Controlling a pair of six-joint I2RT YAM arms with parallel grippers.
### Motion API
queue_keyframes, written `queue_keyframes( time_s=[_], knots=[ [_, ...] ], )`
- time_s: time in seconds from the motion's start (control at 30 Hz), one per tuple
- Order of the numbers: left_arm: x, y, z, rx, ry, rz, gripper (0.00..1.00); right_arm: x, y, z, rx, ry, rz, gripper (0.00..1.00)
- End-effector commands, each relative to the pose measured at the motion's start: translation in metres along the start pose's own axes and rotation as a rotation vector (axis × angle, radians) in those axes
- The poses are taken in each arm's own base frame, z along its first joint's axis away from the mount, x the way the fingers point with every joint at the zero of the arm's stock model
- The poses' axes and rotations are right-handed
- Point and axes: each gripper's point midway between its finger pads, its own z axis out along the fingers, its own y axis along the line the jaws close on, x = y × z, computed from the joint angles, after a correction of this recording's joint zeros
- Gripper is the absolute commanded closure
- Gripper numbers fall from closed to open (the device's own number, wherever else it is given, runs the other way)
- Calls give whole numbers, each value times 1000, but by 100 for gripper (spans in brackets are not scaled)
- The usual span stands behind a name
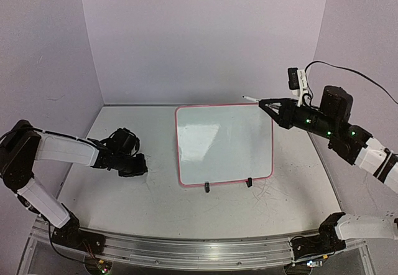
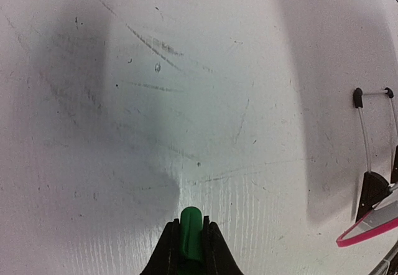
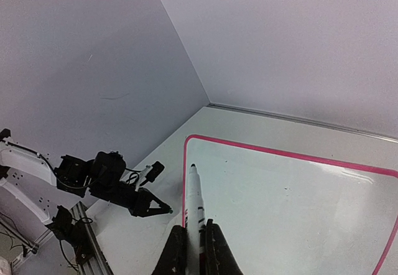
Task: Write a sentence on the whiteboard
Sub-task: Place the pen cap at the center of the board, then hold the whiteboard at the center of the board.
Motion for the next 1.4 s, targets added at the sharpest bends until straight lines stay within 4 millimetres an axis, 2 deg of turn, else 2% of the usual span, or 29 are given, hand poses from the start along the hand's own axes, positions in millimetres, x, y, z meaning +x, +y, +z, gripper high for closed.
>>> queue_keyframes(
  time_s=[0.0,0.17,0.37,0.47,0.67,0.8,0.97,1.07,1.2,1.37],
  knots=[
    [-22,-7,7,-2,-68,12,98,-15,12,-1,-52,-52,-1,100],
    [-12,3,15,-29,-49,21,95,-11,12,1,-59,-40,7,100],
    [-5,11,15,-42,-50,26,80,-12,9,1,-43,-47,14,100],
    [-3,12,15,-43,-51,27,76,-12,7,2,-36,-48,21,100],
    [-7,9,11,-29,-66,33,75,-8,6,3,-38,-42,31,100],
    [-11,4,5,-8,-80,38,69,-8,5,4,-33,-42,37,100],
    [-25,-5,-17,22,-134,40,58,-2,-5,5,11,-30,54,100],
    [-40,-10,-41,29,-190,46,52,-3,-12,-2,60,-53,33,100],
    [-66,-25,-81,90,-290,52,43,-14,-27,-21,183,-136,-1,100],
    [-91,-57,-126,240,-380,43,34,-13,-23,-17,154,-118,-13,100]
  ],
)
